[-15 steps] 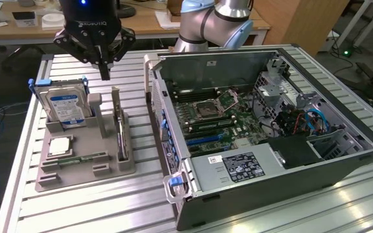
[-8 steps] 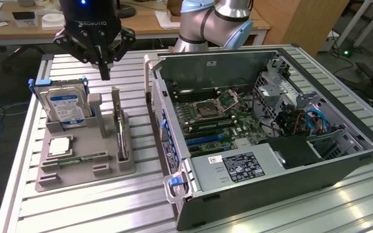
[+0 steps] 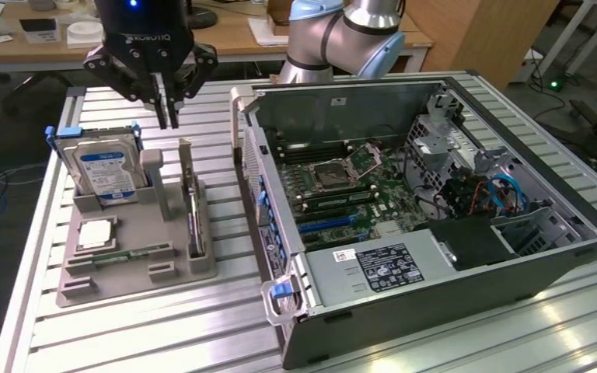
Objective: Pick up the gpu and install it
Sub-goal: 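Pick up the gpu and move the gpu toward the slot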
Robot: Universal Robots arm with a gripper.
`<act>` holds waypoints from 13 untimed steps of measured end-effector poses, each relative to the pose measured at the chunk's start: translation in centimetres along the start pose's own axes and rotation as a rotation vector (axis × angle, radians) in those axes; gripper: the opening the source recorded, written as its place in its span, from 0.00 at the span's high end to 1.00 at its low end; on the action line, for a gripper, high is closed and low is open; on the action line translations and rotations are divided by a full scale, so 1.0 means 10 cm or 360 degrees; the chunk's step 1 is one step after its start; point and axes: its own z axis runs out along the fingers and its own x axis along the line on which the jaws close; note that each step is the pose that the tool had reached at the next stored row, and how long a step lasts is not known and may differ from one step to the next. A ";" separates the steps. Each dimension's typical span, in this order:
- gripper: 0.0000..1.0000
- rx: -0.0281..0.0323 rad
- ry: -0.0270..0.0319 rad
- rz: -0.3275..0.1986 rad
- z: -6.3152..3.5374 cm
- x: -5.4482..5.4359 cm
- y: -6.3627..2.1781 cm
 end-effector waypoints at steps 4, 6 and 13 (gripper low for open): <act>0.71 0.00000 0.00000 0.0000 0.000 0.00 0.000; 0.59 0.00000 0.00000 0.0000 0.000 0.00 0.000; 0.41 0.00068 0.00027 -0.0023 0.007 0.00 0.000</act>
